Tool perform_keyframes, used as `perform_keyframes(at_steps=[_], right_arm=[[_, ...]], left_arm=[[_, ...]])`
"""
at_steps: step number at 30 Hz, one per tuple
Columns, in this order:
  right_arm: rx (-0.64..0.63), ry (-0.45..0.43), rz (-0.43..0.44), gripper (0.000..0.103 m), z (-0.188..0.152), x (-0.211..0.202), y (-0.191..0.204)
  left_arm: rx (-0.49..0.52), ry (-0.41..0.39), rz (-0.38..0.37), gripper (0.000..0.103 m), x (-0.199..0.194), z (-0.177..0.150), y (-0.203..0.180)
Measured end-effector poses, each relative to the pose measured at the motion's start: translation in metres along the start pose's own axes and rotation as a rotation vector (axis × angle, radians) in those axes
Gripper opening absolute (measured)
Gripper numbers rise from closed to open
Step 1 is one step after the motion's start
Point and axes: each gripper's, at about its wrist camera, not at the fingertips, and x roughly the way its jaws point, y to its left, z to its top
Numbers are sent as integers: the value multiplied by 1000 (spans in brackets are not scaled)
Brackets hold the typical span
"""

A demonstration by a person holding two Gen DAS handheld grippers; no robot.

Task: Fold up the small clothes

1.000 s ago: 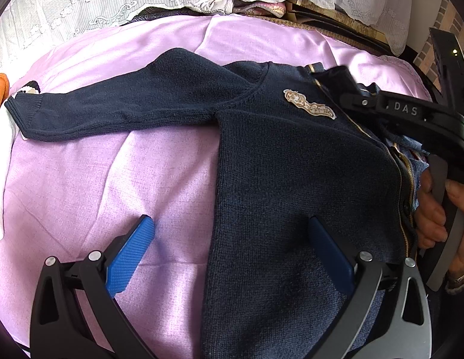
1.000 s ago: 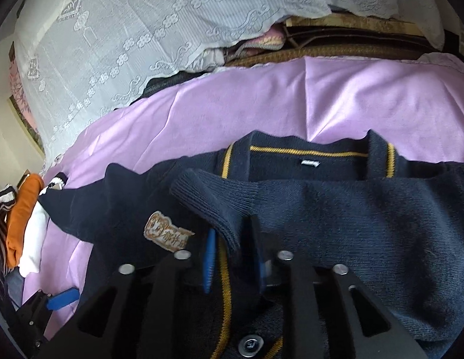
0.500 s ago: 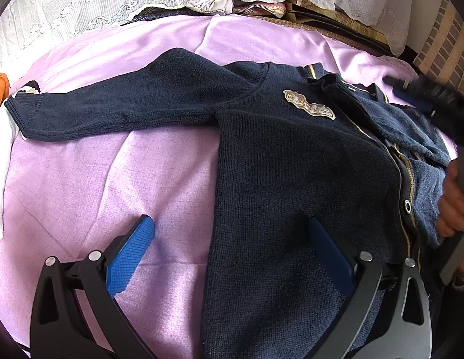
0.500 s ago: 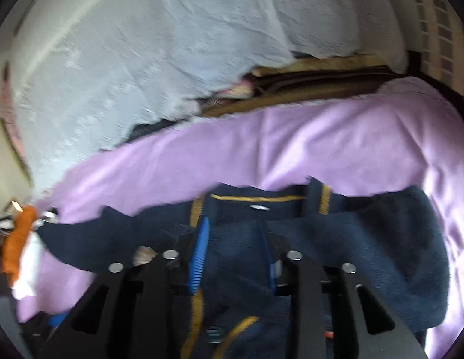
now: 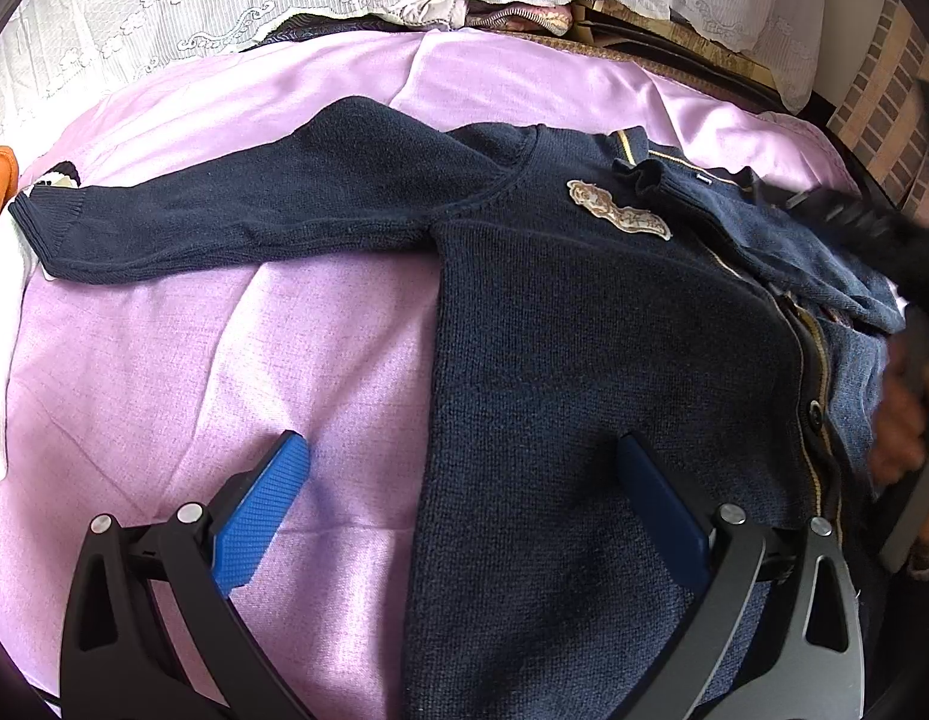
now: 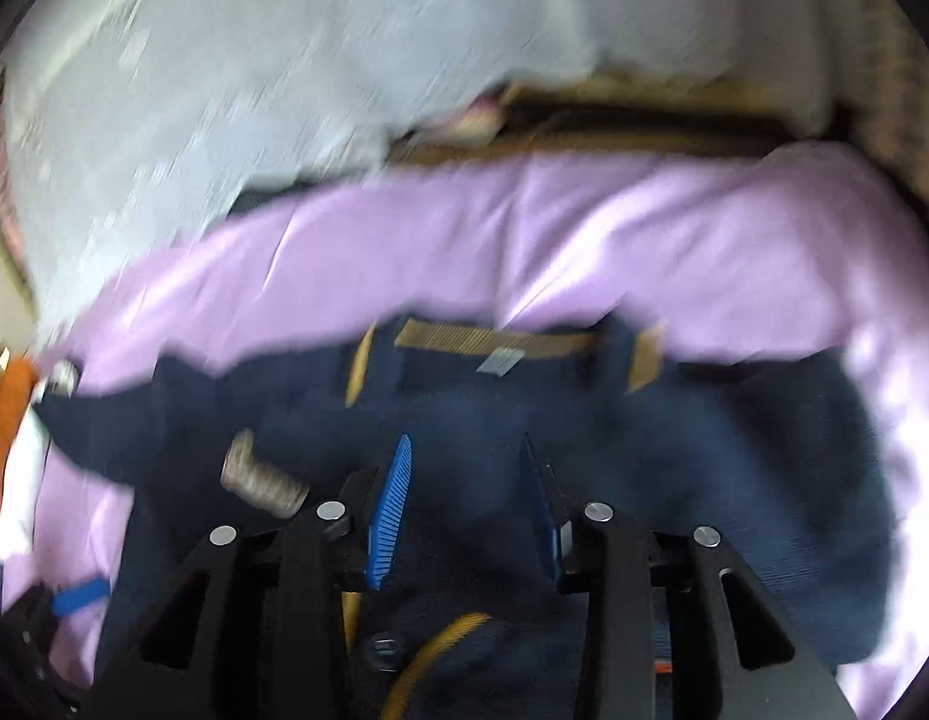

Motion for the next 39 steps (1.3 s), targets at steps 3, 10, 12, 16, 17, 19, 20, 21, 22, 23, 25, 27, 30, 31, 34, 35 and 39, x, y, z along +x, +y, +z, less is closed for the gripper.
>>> perform_keyframes(at_steps=[3,10,12,16,17,19,20,21,22,23,25,27,30,31,34,35,39], right_arm=[[68,6,-74,45,-1,-7,-33],[216,149,-63,47,-20,22,-81],[198,140,-73,48,-22,19,-77],[220,86,-61,47,-25,-2,-79],[222,77,-66,47,-26,-6,-80],[237,53,-71,47,-23,-12,-86],[245,47,-68,47,-21,-14,-89],[257,40,-58,47,-19,-16,-93],[269,34,-49,48,-18,-18,-96],[283,25,-42,47,-16,-20,-101],[308,18,-33,47,-14,-22,-108],[334,16,-17,47,-13,-22,-115],[367,4,2,47,-11,-24,-124],[374,3,4,47,-10,-24,-127],[392,10,-2,43,-9,-21,-133],[402,18,-6,39,-9,-19,-136],[449,21,14,28,-10,-19,-148]], left_arm=[[0,0,1,99,0,0,0],[0,0,0,99,0,0,0],[0,0,0,99,0,0,0],[-14,38,3,99,-4,12,-1],[-34,45,-19,99,-5,20,-3],[-65,47,-75,99,-7,39,-9],[-69,46,-79,99,-7,53,-16],[-67,40,-79,99,-7,62,-21],[-59,29,-93,99,-7,76,-32],[-54,27,-115,99,-6,87,-41],[-50,63,-194,99,6,110,-64],[-39,130,-247,99,24,120,-82],[-121,209,-257,96,55,127,-92],[-156,227,-268,89,64,129,-92],[-169,165,-217,41,67,133,-91],[-156,148,-211,30,67,134,-92],[-204,89,-233,17,67,129,-75]])
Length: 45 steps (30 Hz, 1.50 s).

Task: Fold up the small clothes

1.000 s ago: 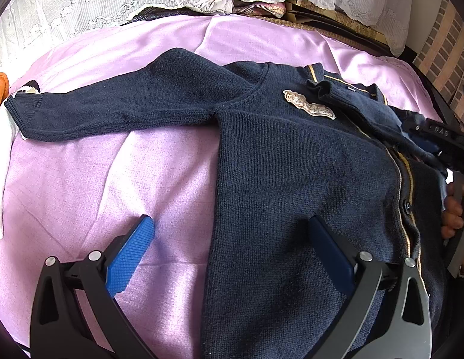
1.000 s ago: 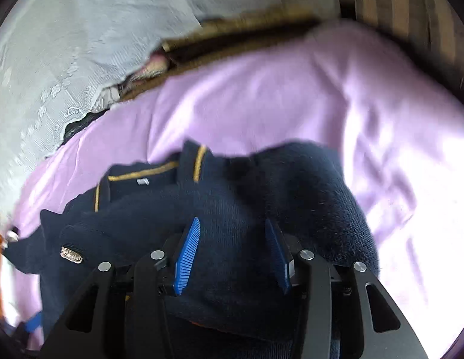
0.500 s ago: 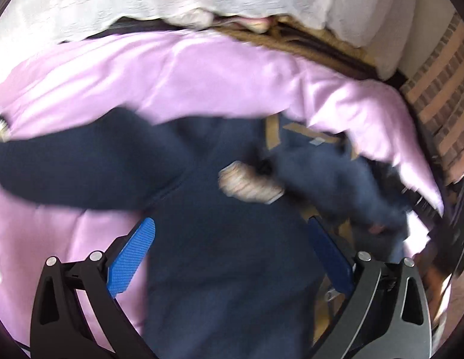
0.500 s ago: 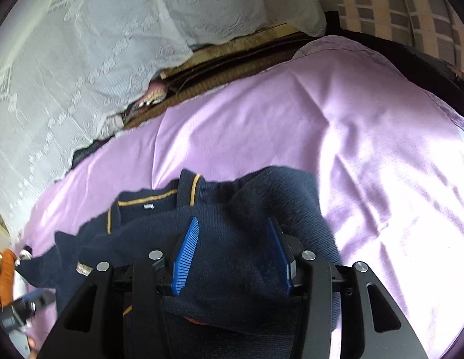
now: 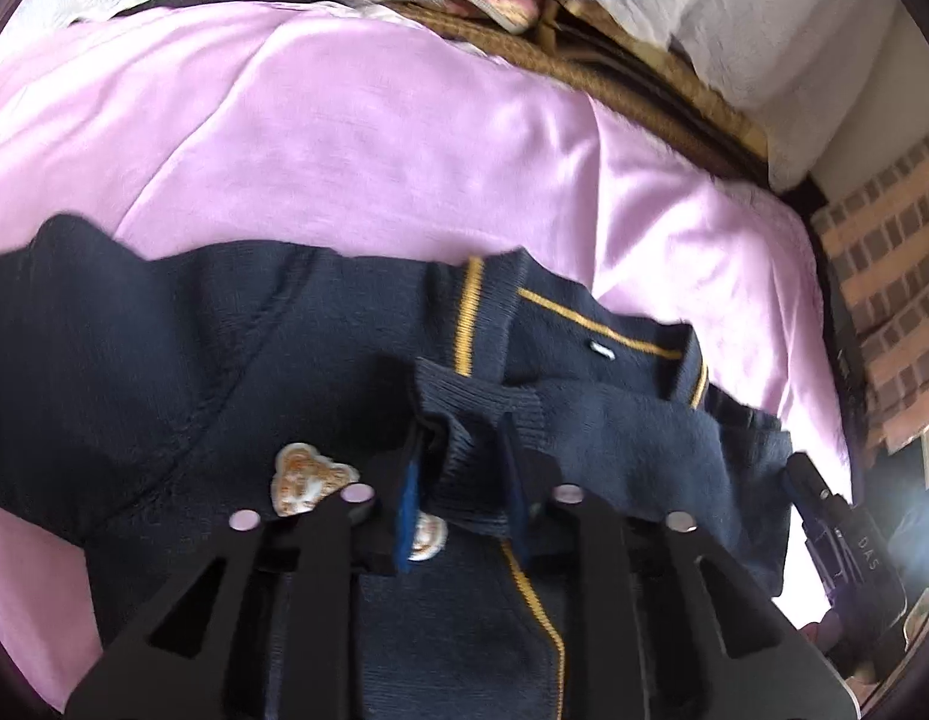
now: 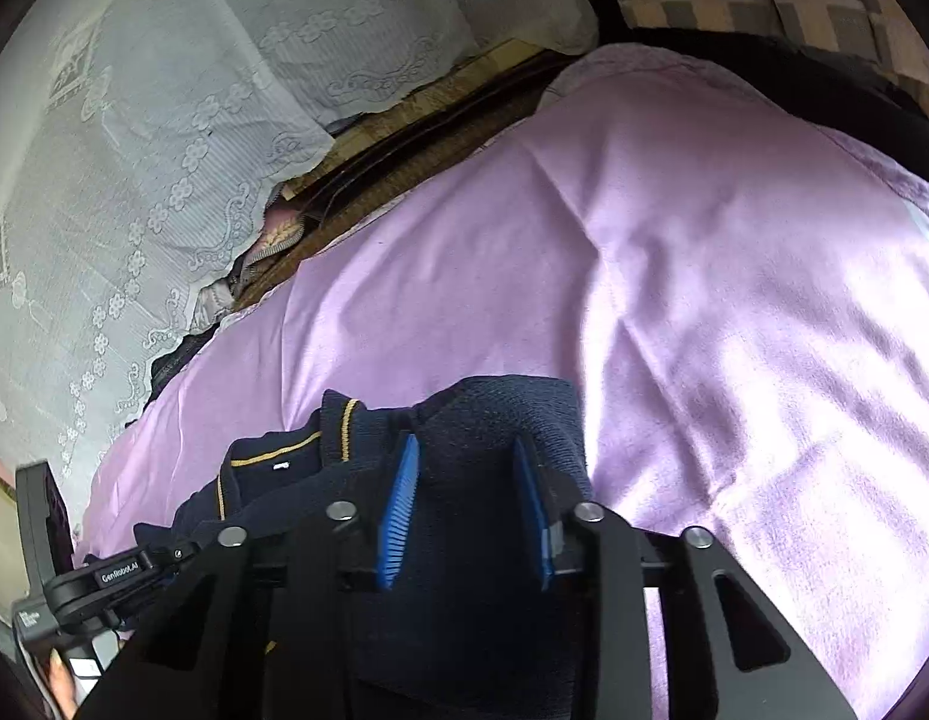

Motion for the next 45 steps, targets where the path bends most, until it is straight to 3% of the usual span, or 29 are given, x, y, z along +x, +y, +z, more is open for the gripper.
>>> perform_keyframes(at_steps=[4,8,12,17,18,22,25,27,31,37,41,43,45], right_arm=[[-12,11,-12,26,2,3,-1],[-57,101,-67,23,-6,32,-4],[-31,50,-56,20,-2,23,-5],[-51,3,-47,23,7,17,1],[-55,14,-58,23,8,22,0],[-29,85,-51,22,7,43,-12],[5,73,-21,22,7,36,-16],[-8,53,-19,25,2,22,-11],[-58,43,-15,25,-16,-3,-2],[-114,71,-34,27,-49,-17,-2],[-87,46,49,48,-49,-22,-7],[-65,11,43,48,-49,-30,-8],[-61,-43,3,56,-48,-39,-8]], left_arm=[[-28,-65,13,15,-8,-2,17],[59,-92,94,18,1,-9,11],[152,-157,189,21,0,-18,-2],[100,-221,179,28,-18,-18,11],[87,-219,184,34,-18,-16,14],[91,-165,193,40,-4,-15,19],[137,-174,232,44,-1,-18,10],[138,-181,223,45,-3,-20,11],[105,-182,113,53,-11,-22,23],[142,-170,99,61,-12,-26,17],[114,-162,53,63,-25,-30,28],[86,-181,35,72,-43,-35,40],[60,-234,56,80,-69,-41,58]])
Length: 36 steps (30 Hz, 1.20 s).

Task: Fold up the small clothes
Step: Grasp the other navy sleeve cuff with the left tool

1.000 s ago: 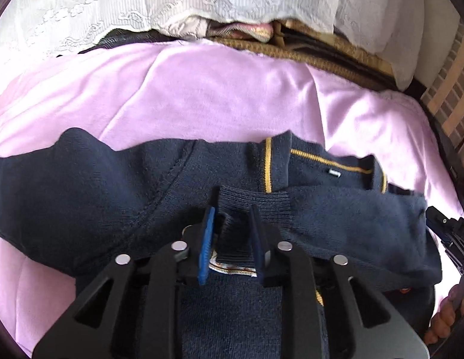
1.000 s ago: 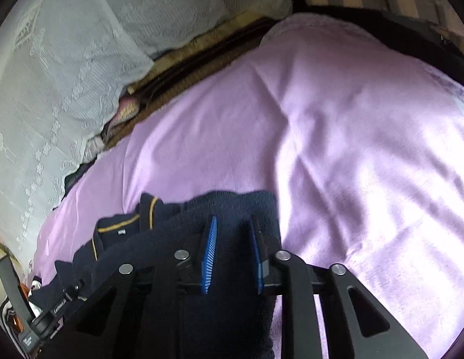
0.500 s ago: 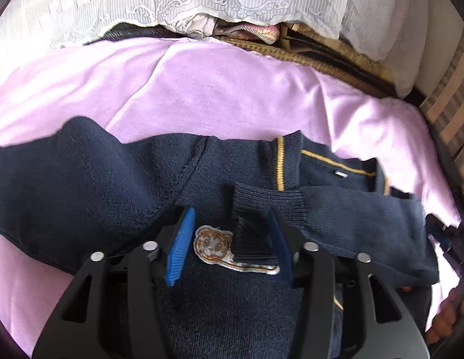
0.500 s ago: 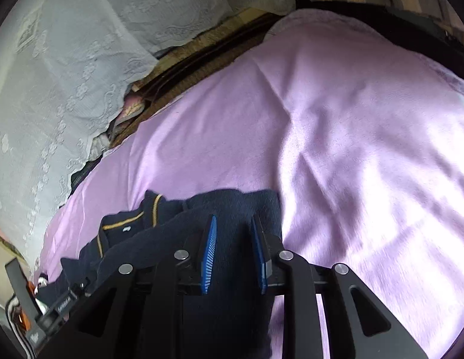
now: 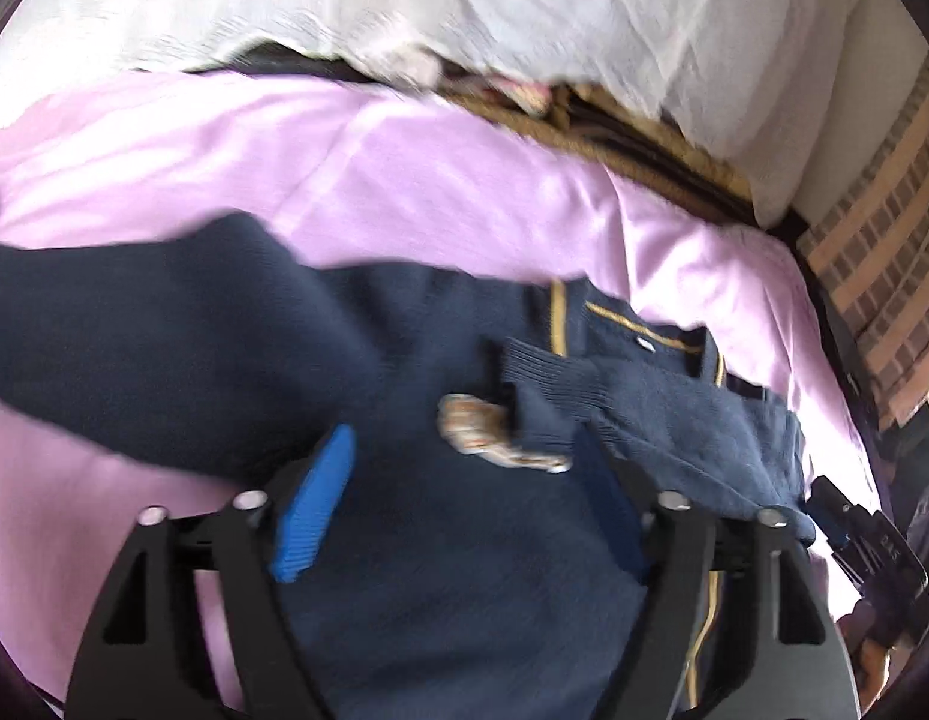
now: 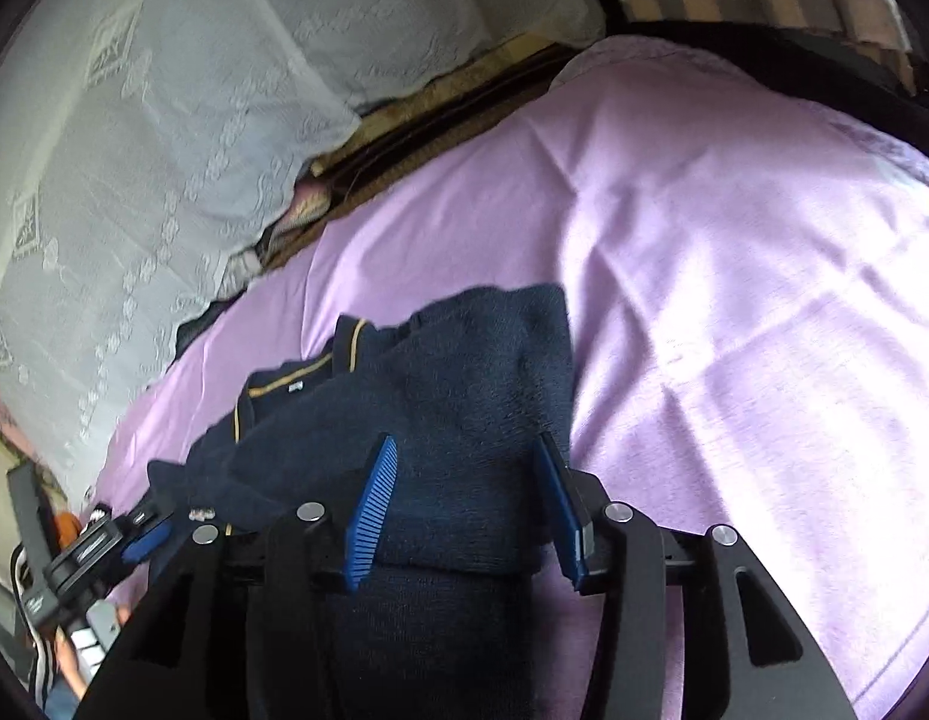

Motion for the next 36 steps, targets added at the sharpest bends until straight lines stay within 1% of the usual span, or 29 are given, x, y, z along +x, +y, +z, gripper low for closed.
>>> perform_keyframes(at_steps=[1,3,4,5,7,8,10,11,12,13,14,15,17,24,28,32,34,36], right_arm=[[-1,-31,-24,60,0,-5,0],[-4,-67,-29,61,1,-10,1],[-4,-80,-31,63,2,-12,1],[-4,-92,-33,67,2,-14,1],[2,-105,-27,74,1,-16,0],[6,-107,-23,75,1,-17,-1],[25,-116,-22,76,1,-19,-5],[36,-120,-16,77,1,-20,-7],[54,-124,-8,78,1,-21,-10],[73,-126,0,79,0,-22,-13],[93,-128,12,80,-1,-21,-15],[120,-125,29,80,-2,-21,-19],[154,-115,48,80,-2,-18,-24],[215,-68,55,80,-5,-7,-32],[203,-58,43,80,-5,-4,-30],[189,-51,34,80,-5,-2,-27],[187,-49,32,80,-5,-2,-27],[183,-47,29,80,-5,-1,-26]], left_arm=[[-13,-25,12,84,-12,0,10],[-42,-56,25,88,-31,2,29],[-67,-68,40,90,-41,2,43],[-87,-72,58,90,-47,3,55],[-140,-67,108,90,-56,1,85],[-163,-62,127,90,-57,0,97],[-251,-39,173,90,-58,-4,130],[-305,-25,182,90,-57,-6,147],[-343,-20,182,90,-57,-7,158],[-400,-18,156,89,-57,-9,175],[-431,-20,116,88,-56,-9,185],[-453,-28,83,88,-56,-9,190],[-472,-44,54,88,-56,-8,193],[-486,-62,34,87,-40,3,199],[-493,-80,61,84,-31,14,205],[-508,-112,119,74,-27,21,210],[-512,-120,144,65,-25,22,212],[-510,-125,161,59,-26,23,213]])
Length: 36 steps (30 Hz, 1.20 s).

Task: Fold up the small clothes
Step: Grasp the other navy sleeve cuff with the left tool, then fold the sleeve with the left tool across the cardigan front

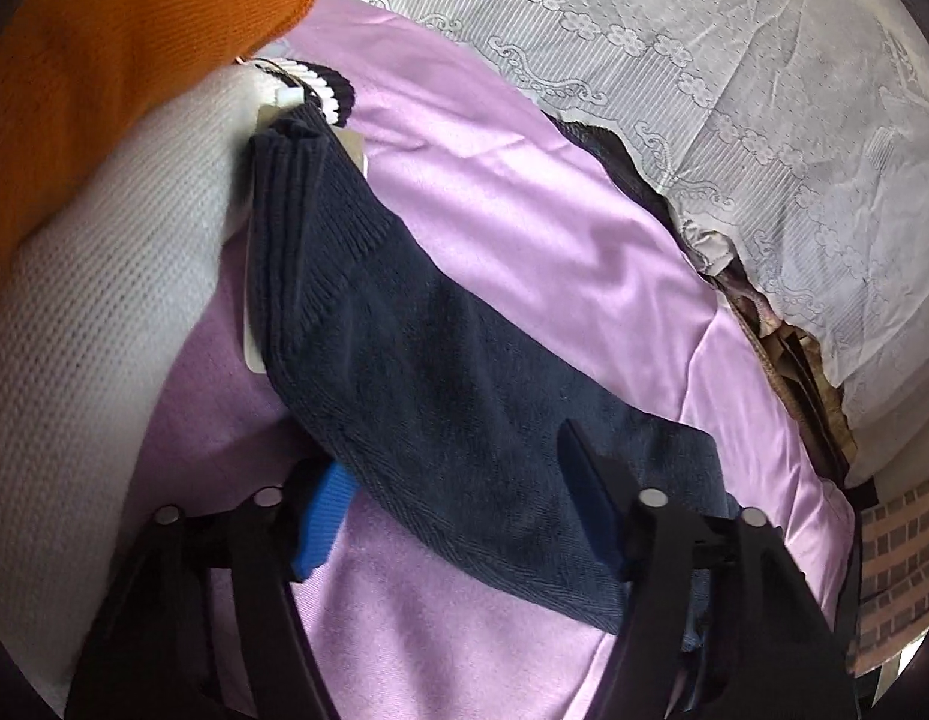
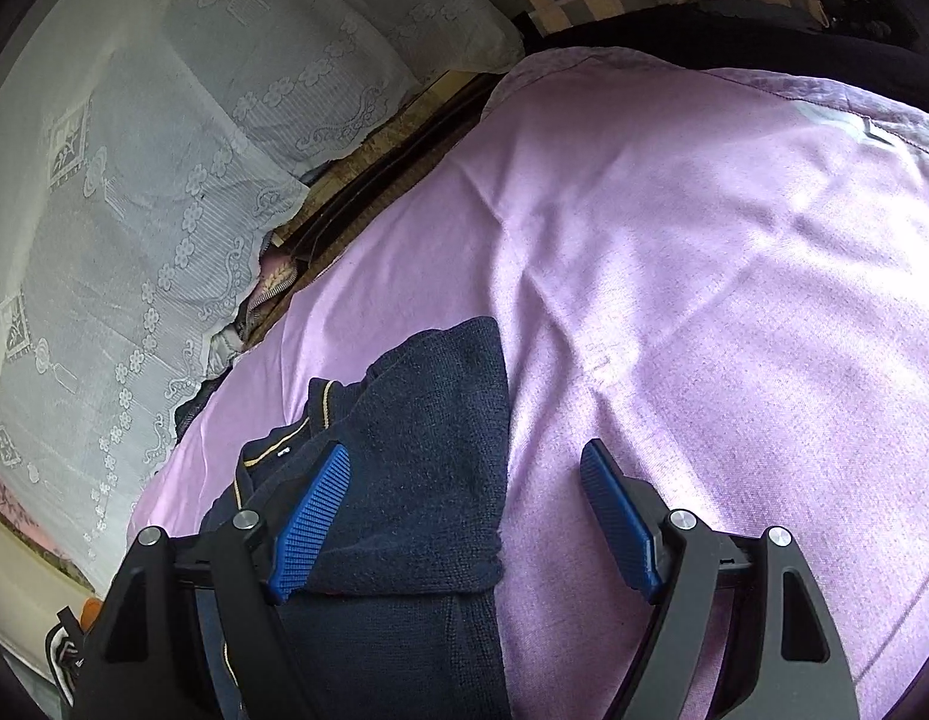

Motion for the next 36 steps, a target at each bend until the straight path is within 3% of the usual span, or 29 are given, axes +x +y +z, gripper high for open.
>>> perform_keyframes(at_steps=[2,7,13,20,29,36], right_arm=[[-5,3,-2,80,0,0,1],[-8,6,-6,80,0,0,1],[-12,7,-10,80,0,1,3],[-29,7,-12,80,0,1,7],[-48,-4,-8,80,0,-3,12],[-71,-4,-1,80,-1,-4,18]], left_arm=[[5,-4,9,53,-1,0,1],[14,-5,1,25,-2,0,2],[31,-21,9,9,-5,-2,2],[91,-59,5,8,-17,-5,-8],[310,-194,-33,7,-55,-23,-60],[417,-179,-105,7,-61,-40,-105]])
